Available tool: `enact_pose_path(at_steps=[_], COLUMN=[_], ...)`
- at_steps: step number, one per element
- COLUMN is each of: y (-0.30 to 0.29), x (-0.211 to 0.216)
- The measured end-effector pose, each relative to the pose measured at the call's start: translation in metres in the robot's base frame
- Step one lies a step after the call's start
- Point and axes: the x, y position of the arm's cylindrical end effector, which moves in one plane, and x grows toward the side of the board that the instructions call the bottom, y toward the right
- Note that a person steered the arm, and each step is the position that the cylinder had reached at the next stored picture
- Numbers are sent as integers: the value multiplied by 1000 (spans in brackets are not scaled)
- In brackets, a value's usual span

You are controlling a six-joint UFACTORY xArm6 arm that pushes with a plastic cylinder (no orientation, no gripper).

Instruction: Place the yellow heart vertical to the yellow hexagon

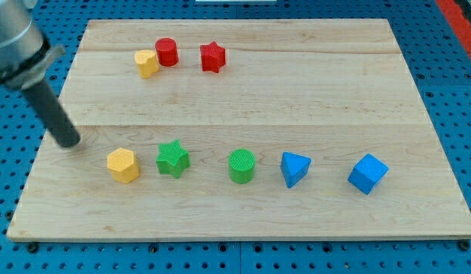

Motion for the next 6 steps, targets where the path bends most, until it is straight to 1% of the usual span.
enact_pose_path(at_steps=[1, 2, 3, 4, 5, 6], y=[22, 67, 115, 110, 176, 153], x=[-80, -149, -156, -169, -163, -128])
